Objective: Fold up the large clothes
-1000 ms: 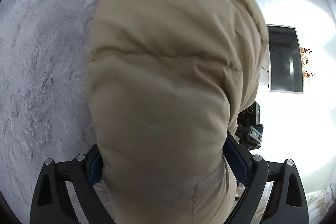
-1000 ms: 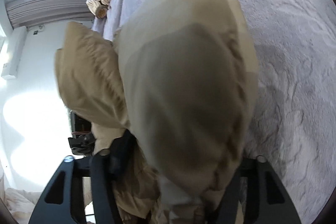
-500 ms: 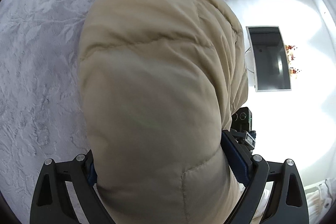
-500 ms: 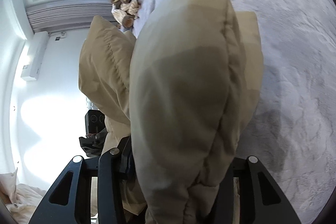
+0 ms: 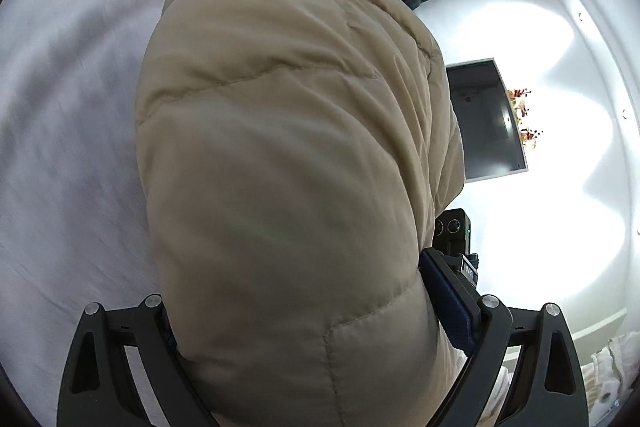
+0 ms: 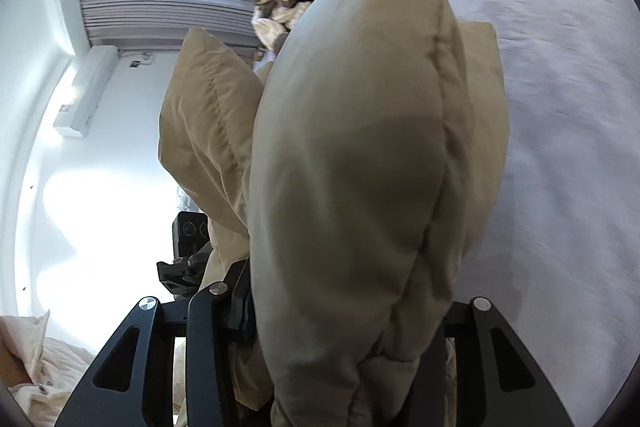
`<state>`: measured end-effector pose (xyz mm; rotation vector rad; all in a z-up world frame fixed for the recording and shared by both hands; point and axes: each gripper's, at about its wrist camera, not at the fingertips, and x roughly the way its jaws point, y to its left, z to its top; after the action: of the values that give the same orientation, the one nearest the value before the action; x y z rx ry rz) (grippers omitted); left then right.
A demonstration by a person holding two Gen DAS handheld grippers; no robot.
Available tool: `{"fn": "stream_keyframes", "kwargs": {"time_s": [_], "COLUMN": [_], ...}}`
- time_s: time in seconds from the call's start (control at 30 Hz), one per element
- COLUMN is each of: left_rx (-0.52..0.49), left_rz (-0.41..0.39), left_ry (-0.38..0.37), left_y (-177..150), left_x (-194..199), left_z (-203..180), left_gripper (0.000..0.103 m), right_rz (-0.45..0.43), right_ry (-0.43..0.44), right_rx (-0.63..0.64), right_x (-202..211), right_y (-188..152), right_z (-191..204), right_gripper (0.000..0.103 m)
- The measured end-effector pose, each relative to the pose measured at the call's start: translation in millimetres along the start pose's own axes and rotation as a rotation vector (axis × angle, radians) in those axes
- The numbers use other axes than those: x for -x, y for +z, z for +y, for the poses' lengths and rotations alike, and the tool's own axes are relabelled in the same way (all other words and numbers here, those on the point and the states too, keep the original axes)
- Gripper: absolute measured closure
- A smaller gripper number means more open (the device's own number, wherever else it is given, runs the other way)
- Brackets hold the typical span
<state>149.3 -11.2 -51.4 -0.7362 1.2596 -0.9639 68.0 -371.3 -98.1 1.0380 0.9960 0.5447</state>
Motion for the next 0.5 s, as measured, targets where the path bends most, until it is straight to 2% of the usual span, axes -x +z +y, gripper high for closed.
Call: {"fn": "stream_keyframes", "kwargs": {"time_s": [0.2, 0.3, 0.43, 0.5], "left_rx": [-0.029, -0.016, 0.029, 0.073], "left_rz": [-0.097, -0.133, -0.151, -0.146], "left_ry": [0.049, 0.093, 0.157, 0.196], "left_y": [57.9, 87.7, 110.8, 117.5], "left_x": [60.9, 88.6, 102.2, 100.8], "left_z": [30.5, 59.6, 103.1, 127.2], "left_gripper": [0.008, 0.008, 0.008, 0.008], "right_rz": [0.016, 0.040, 0.064, 0.076], "right_ry": [0.048, 0.059, 0.033, -0.015], "right_rx": [0.073, 0.090, 0.080, 0.063], "right_x": [-77.4, -120.2, -167.9, -191.1], "right_y": [27.9, 41.1, 49.3, 50.1], "right_z": [25.7, 26.5, 15.7, 2.5], "right_gripper": [0.056, 0.056, 0.056, 0.056]}}
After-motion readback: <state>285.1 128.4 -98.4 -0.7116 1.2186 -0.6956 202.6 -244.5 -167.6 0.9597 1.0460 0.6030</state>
